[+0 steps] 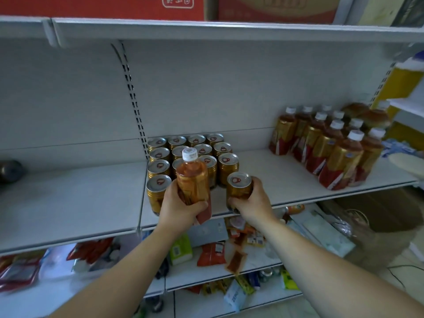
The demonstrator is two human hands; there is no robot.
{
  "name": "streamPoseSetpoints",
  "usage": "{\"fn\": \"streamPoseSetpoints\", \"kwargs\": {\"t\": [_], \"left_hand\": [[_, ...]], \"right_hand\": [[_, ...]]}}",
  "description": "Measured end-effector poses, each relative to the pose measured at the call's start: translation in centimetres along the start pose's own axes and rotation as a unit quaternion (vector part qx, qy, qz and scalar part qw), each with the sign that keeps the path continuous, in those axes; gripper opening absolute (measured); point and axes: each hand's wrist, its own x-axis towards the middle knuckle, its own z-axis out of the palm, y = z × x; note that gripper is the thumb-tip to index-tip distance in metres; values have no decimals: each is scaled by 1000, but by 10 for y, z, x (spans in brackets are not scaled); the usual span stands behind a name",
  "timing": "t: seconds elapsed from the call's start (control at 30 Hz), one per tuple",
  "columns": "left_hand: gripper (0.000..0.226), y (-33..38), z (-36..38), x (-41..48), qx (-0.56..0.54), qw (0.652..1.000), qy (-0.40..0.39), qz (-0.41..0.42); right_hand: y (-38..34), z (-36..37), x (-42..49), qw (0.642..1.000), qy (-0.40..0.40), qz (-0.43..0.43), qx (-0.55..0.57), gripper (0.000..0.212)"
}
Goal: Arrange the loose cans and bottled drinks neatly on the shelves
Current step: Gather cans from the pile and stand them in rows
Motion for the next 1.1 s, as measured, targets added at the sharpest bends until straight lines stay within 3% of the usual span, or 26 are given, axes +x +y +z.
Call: {"fn": "streamPoseSetpoints", "kwargs": {"t": [0.2, 0.33, 0.63, 0.83, 1.1], "left_hand": [[60, 0, 12, 0, 6, 999, 31, -13], [73, -2, 22, -7, 13, 996, 82, -43], [66, -7, 10, -43, 6, 986, 157, -60], [74, -14, -20, -50, 19, 976, 197, -87], [76, -27, -43, -47, 33, 977, 189, -96]], "right_hand": [[11, 12, 17, 997, -42, -57, -1, 65], [11, 8, 22, 990, -101, -88, -48, 71], [8, 23, 23, 979, -151, -133, -26, 71], [-5, 50, 18, 974, -165, -153, -39, 68], [-18, 78, 18, 974, -159, -150, -63, 69]]}}
